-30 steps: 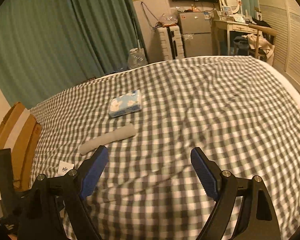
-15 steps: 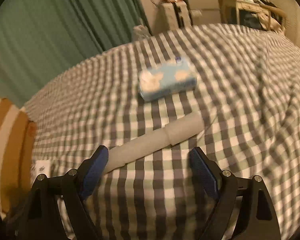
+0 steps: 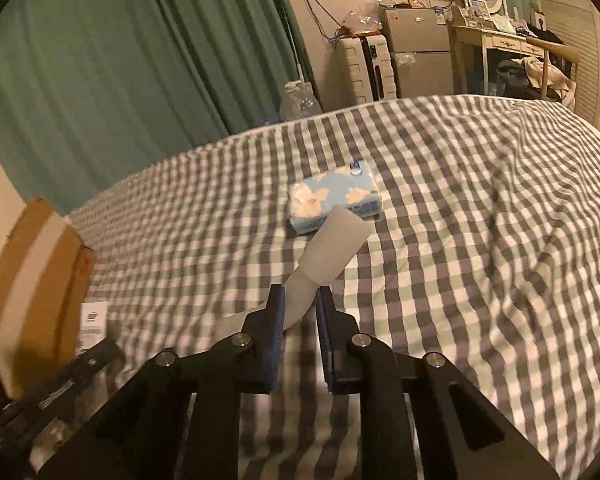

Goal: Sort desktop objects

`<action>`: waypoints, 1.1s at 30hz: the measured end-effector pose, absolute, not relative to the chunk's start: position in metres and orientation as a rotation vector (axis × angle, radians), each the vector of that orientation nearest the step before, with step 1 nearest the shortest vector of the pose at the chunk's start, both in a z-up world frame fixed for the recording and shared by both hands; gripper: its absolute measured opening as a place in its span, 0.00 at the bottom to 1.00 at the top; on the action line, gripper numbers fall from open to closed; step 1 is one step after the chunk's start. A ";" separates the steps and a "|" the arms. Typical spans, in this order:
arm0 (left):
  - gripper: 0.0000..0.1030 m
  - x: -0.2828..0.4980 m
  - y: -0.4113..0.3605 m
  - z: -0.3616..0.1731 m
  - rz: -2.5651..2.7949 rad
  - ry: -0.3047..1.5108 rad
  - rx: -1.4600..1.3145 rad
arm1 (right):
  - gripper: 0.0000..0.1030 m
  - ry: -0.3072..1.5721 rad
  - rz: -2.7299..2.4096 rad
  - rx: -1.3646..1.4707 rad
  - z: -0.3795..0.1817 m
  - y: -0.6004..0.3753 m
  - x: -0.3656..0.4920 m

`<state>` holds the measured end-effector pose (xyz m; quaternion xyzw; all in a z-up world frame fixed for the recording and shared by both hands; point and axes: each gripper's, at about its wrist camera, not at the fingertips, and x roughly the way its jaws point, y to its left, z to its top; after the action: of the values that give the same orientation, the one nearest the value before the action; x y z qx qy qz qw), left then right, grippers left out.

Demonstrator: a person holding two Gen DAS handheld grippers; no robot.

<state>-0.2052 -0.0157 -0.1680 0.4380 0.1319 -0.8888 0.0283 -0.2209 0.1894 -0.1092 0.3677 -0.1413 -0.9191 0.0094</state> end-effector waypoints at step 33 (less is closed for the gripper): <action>0.60 -0.217 -0.040 -0.183 -2.649 0.467 1.605 | 0.76 0.159 -2.617 1.173 -0.134 0.168 -0.252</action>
<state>-0.2167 -0.0401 -0.1826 0.5123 0.1490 -0.8458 0.0047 -0.2521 0.1685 -0.1340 0.4047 0.0549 -0.9028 0.1344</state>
